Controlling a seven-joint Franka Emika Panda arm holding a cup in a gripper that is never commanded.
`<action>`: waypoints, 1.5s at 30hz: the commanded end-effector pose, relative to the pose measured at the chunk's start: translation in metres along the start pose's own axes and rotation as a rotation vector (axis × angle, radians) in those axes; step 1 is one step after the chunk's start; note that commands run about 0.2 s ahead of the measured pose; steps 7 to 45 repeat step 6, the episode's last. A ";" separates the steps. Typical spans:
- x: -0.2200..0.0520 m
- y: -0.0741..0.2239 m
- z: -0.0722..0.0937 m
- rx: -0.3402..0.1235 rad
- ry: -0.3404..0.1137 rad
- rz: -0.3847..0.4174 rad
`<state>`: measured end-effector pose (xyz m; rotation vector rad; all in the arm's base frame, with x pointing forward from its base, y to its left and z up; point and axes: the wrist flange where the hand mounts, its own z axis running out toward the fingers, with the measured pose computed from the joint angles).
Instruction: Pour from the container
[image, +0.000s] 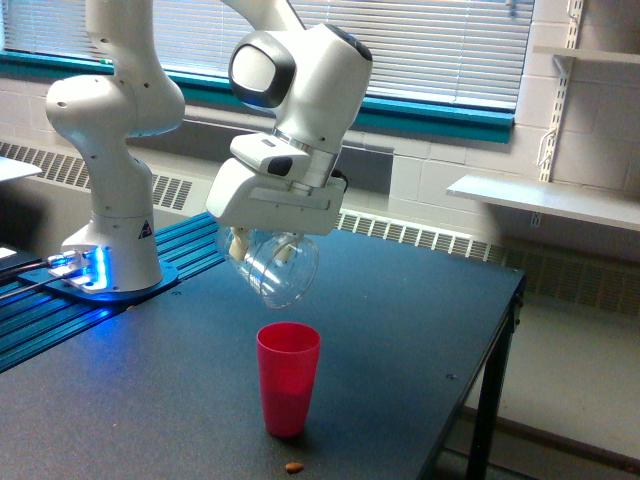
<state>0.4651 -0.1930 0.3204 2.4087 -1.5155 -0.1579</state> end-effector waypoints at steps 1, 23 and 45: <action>-0.008 0.000 -0.011 0.028 0.034 -0.015; -0.012 0.006 -0.012 0.030 0.055 -0.014; -0.012 0.006 -0.012 0.030 0.055 -0.014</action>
